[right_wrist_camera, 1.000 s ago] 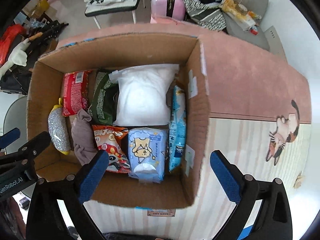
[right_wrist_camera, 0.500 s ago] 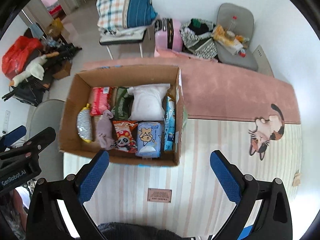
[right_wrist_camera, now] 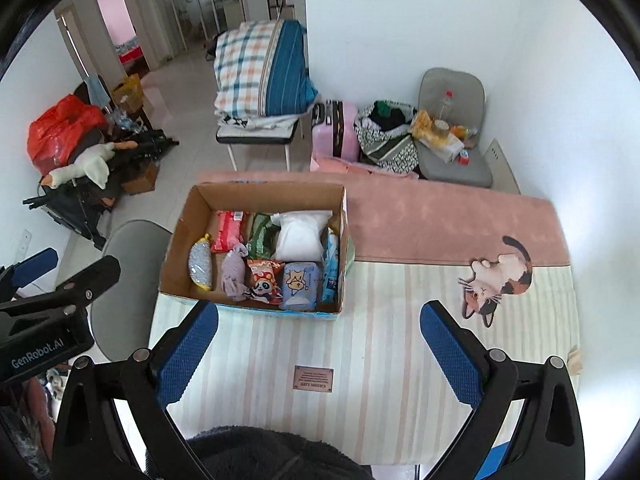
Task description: Organize soft objects
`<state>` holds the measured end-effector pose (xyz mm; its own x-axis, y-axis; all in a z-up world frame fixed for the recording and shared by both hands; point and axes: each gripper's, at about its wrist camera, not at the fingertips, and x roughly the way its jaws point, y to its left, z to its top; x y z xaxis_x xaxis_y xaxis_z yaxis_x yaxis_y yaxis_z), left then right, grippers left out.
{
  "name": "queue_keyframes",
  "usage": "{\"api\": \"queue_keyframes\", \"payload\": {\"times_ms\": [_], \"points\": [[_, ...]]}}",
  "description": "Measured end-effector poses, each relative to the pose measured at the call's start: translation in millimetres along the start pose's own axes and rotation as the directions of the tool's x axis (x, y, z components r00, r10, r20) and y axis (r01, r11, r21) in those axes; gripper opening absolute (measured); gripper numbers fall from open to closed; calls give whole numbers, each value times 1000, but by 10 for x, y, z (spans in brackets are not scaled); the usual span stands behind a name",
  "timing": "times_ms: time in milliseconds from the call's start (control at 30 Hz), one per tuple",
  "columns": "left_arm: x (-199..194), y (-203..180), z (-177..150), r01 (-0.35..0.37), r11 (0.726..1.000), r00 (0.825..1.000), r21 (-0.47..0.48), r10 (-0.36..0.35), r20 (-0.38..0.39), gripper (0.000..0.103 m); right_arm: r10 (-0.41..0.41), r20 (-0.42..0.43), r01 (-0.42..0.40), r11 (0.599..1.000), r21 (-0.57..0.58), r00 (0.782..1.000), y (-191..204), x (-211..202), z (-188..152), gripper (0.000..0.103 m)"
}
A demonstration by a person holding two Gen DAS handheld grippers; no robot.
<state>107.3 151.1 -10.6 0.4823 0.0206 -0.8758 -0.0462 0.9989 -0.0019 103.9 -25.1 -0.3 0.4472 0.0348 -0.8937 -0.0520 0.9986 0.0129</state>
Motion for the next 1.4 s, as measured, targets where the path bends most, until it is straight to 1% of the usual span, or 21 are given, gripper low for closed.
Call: {"api": "queue_keyframes", "payload": {"times_ms": [200, 433, 567, 733, 867, 967, 1400], "points": [[-257, -3, -69, 7, 1000, 999, -18, -7, 40, 101, -2, 55, 2, 1000, -9, 998, -11, -399, -88, 103], [-232, 16, -91, -1, 999, 999, -33, 2, 36, 101, -26, 96, 27, 1000, -13, 995, -19, -579, -117, 103], [-182, 12, -115, -7, 999, 999, -41, 8, 35, 101, -47, 97, 47, 999, 0, 994, -38, -518, -85, 103], [-63, -11, -128, -39, 999, 999, -27, 40, 27, 101, -52, 75, 51, 999, 12, 996, -42, -341, -65, 103], [1, -9, -144, -29, 999, 999, -27, 29, 18, 101, -68, 61, 67, 998, 10, 996, -35, -214, -64, 103], [13, 2, -155, -35, 999, 999, -34, 36, 17, 102, -72, 52, 71, 997, 14, 996, -47, -158, -65, 103], [59, 64, -170, -41, 998, 999, -44, 41, 14, 102, -86, 49, 85, 996, 26, 995, -101, -101, -66, 103]]}}
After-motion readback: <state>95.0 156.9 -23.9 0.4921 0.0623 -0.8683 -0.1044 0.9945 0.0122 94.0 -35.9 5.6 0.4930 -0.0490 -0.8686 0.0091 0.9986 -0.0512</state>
